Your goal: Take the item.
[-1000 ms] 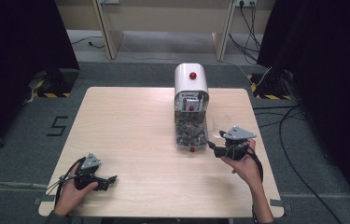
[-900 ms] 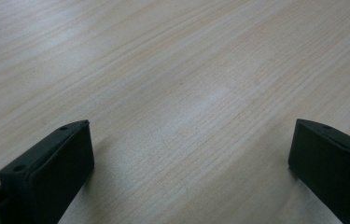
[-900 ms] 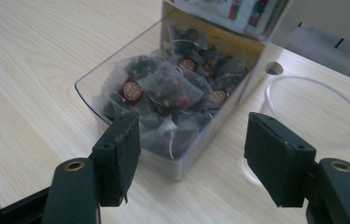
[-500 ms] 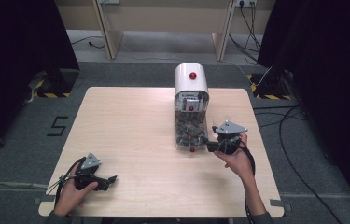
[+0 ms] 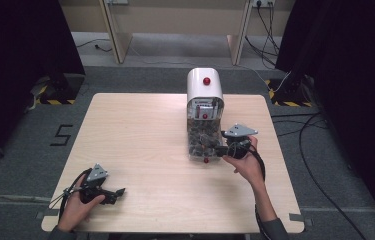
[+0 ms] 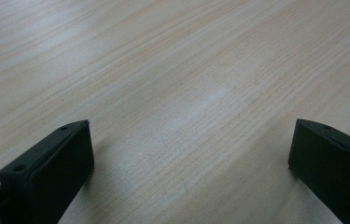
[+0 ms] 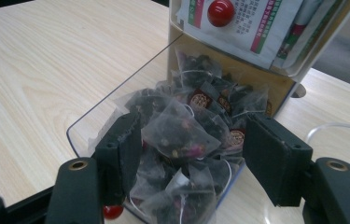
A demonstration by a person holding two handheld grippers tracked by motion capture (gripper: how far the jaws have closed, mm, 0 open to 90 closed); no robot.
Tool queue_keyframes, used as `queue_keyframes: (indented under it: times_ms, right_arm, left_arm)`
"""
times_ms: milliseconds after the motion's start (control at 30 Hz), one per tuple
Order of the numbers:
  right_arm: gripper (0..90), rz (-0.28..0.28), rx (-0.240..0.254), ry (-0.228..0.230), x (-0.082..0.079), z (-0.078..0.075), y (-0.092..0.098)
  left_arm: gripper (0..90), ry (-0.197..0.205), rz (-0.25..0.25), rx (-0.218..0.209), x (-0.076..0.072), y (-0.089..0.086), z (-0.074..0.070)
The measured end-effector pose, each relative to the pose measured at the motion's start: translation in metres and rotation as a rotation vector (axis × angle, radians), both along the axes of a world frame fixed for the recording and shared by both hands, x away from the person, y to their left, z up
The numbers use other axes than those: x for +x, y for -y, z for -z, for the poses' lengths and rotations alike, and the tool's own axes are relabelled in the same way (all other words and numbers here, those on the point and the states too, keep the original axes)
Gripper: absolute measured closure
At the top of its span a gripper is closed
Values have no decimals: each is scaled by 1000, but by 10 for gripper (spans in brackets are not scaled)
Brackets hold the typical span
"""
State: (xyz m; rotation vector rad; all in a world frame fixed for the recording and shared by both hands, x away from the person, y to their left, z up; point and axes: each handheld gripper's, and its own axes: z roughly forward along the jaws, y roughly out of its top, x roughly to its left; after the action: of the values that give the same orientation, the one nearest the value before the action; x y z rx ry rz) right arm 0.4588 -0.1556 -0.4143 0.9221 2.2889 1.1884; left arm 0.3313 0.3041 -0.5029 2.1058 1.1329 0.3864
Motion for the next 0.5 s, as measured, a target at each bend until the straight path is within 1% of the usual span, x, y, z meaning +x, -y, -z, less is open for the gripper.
queue_keyframes:
  times_ms: [333,500]
  right_arm:
    - [383,-1,12,-8,11,2,-11]
    - [385,-1,5,-25,18,7,-17]
  left_arm:
    - [0,0,0,0,0,0,0]
    - [0,0,0,0,0,0,0]
